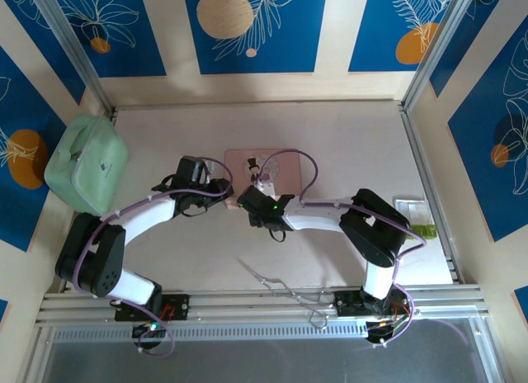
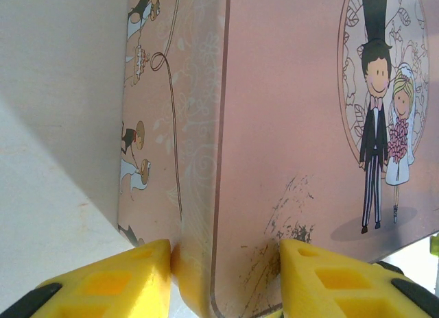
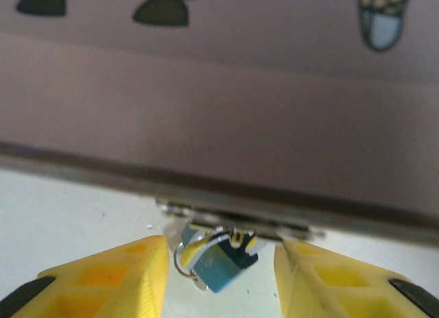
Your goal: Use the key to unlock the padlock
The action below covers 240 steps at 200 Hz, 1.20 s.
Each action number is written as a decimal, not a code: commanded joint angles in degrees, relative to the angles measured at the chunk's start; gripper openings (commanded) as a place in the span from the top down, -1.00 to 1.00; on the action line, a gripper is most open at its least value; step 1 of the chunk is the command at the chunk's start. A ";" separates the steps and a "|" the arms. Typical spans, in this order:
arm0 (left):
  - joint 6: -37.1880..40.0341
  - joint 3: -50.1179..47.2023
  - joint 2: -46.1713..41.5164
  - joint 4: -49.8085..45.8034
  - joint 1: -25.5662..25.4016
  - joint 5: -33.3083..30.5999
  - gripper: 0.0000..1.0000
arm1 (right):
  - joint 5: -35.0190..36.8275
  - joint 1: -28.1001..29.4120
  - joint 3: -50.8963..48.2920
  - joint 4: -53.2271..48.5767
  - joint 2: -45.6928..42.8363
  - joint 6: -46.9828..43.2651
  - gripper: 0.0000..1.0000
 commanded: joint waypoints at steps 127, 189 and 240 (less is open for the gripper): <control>0.00 -0.87 -0.07 -1.56 -0.15 -0.86 0.16 | 18.33 4.71 22.01 -36.07 15.66 9.29 0.77; -0.18 -0.89 0.10 -1.17 -0.11 -0.58 0.16 | 17.80 5.94 22.36 -32.71 16.87 5.71 0.48; 0.08 -0.79 0.12 -1.61 -0.03 -0.75 0.16 | 14.60 6.25 13.15 -19.04 7.86 -0.78 0.13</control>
